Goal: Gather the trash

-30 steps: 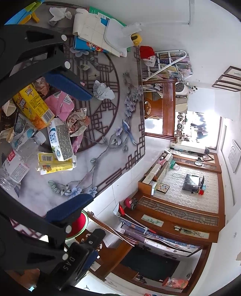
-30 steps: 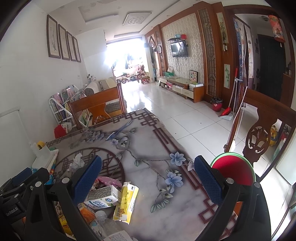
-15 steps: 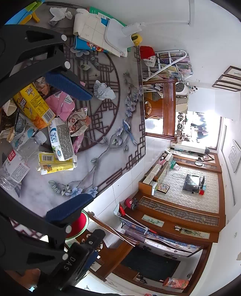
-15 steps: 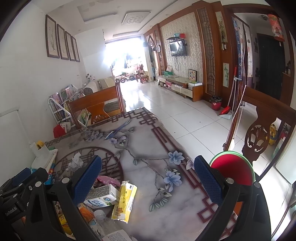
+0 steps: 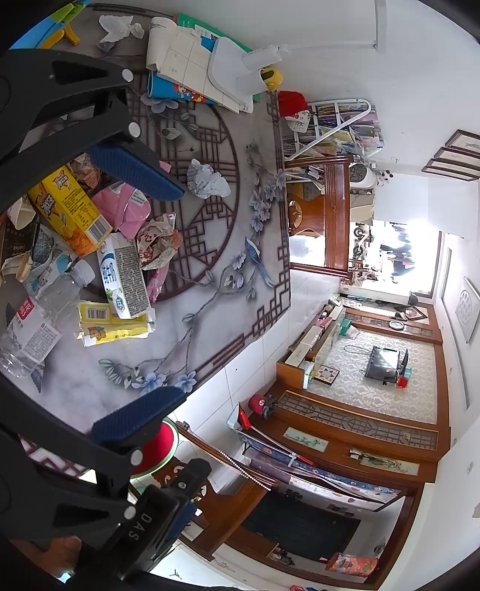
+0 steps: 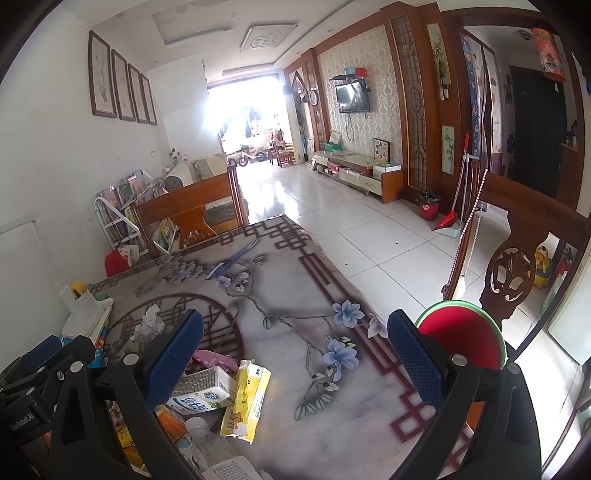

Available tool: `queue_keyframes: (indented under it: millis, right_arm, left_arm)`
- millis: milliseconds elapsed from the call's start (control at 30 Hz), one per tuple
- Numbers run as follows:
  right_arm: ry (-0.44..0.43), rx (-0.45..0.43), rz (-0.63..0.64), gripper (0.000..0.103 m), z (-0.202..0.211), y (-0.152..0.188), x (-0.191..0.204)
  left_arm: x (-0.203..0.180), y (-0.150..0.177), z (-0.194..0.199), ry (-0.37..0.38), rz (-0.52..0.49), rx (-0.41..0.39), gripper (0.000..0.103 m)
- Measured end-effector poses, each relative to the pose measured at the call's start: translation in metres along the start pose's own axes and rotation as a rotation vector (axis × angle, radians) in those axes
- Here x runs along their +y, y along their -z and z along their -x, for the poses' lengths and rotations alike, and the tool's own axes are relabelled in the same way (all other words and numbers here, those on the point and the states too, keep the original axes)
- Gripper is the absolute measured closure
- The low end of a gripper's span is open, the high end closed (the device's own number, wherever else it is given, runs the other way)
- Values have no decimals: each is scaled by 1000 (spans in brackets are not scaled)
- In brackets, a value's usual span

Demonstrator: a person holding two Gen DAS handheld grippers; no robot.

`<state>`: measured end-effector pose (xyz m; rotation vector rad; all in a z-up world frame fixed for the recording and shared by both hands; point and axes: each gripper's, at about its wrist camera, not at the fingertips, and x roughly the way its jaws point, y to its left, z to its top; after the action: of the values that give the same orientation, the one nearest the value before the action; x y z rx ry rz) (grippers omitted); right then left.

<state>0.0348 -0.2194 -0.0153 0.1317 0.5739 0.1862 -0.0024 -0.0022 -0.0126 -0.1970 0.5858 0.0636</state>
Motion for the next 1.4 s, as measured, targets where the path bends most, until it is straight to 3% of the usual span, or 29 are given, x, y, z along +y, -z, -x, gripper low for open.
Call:
queue_keyframes:
  millis: [533, 667, 800, 900, 1000, 1100, 1200, 1300, 1333, 1400]
  right_arm:
    - [7, 10, -9, 7, 6, 3, -6]
    - [7, 17, -2, 7, 5, 4, -5]
    - [-41, 51, 44, 7, -3, 8, 0]
    - [-110, 135, 101, 7, -15, 18, 6]
    - [-211, 251, 156, 7, -29, 35, 13]
    - [-296, 401, 189, 7, -44, 57, 23]
    - [-367, 573, 179, 7, -61, 83, 30]
    - [-389, 644, 202, 9, -70, 104, 39]
    - [-387, 661, 222, 16, -72, 110, 43]
    - [-398, 689, 243, 24, -74, 118, 48]
  left_arm:
    - [-6, 1, 3, -1, -5, 12, 4]
    - [-4, 1, 4, -46, -14, 12, 4]
    - [16, 4, 5, -9, -29, 44, 4]
    - [35, 14, 4, -13, -66, 80, 4]
    - [64, 33, 6, -87, -82, 122, 4]
    - [94, 53, 5, -69, -85, 233, 4]
    - [116, 76, 0, 19, -59, 385, 6]
    - [119, 101, -13, 68, -39, 506, 27]
    - [115, 108, -17, 74, -40, 532, 35]
    - [109, 122, -25, 90, -45, 573, 40]
